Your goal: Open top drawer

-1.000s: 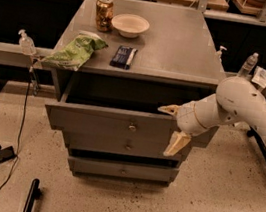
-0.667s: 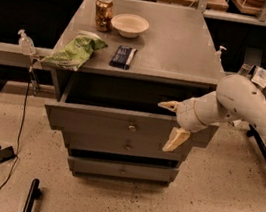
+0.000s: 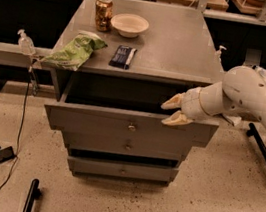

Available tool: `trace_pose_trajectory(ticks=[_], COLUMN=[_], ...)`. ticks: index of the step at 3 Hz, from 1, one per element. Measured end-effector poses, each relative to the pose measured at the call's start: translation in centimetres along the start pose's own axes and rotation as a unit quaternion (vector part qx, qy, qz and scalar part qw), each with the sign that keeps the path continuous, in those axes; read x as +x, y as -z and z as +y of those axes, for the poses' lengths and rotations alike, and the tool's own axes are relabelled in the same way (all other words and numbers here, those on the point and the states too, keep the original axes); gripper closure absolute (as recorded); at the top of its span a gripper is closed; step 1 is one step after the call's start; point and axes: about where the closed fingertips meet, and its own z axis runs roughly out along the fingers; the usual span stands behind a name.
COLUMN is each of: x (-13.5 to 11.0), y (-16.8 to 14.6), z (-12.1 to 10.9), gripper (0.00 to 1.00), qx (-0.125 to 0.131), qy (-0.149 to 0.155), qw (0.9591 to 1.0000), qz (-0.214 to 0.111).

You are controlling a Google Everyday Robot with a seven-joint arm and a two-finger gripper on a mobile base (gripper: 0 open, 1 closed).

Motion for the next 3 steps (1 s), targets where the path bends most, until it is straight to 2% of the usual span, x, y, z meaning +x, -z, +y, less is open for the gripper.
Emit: trace_pose_trajectory(ticks=[1, 2, 3], x=[0.5, 1.0, 1.8], y=[1.8, 2.0, -0.5], z=[-0.6, -1.7, -3.8], gripper=[0.81, 1.0, 1.0], qx=[0.019, 0.022, 0.015], qy=[0.0, -0.01, -0.049], qw=[0.9998, 0.9997, 0.998], qz=[-0.004, 0.006, 0.036])
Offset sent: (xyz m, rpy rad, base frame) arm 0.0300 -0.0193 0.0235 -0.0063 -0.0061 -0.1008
